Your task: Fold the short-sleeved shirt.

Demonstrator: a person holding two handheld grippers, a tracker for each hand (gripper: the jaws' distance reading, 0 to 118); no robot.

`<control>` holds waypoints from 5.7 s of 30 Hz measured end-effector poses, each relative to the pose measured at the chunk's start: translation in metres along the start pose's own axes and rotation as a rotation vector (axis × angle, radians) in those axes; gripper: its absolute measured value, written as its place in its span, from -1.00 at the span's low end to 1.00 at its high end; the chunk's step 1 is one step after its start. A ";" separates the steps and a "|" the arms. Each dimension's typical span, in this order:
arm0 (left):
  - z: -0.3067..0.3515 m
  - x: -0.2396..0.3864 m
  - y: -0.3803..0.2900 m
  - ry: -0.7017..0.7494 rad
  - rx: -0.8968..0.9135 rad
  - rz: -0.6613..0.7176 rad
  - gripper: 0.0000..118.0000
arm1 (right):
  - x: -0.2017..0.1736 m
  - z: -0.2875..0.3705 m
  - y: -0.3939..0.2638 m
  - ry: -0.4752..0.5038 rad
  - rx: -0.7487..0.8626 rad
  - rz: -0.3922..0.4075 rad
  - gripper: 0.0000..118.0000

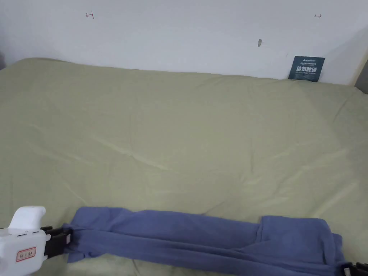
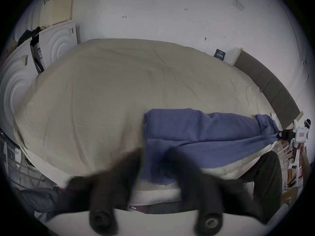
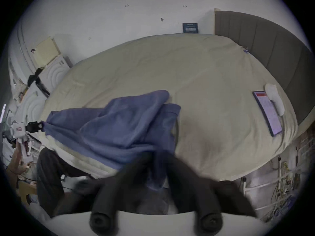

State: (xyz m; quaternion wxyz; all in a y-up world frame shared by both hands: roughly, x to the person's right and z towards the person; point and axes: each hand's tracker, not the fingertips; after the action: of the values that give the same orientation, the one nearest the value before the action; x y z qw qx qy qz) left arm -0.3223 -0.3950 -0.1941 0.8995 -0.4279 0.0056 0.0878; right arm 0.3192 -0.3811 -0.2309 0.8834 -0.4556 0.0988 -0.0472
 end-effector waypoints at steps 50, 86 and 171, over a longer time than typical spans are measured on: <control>0.002 -0.043 0.090 -0.329 -0.113 0.304 -1.00 | -0.201 0.065 0.062 -0.127 0.748 0.182 -1.00; -0.086 -0.071 0.048 -0.605 -0.345 0.547 -0.88 | -0.209 0.064 0.067 -0.123 0.655 0.157 -1.00; -0.079 0.042 0.043 -0.576 -0.369 0.387 0.97 | -0.199 0.049 0.053 -0.027 0.569 0.170 -1.00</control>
State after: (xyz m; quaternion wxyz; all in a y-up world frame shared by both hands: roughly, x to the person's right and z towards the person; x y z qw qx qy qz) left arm -0.2832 -0.4230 -0.2805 0.7392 -0.5312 -0.1824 0.3717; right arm 0.1354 -0.2766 -0.2202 0.9776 -0.1805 0.1076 0.0073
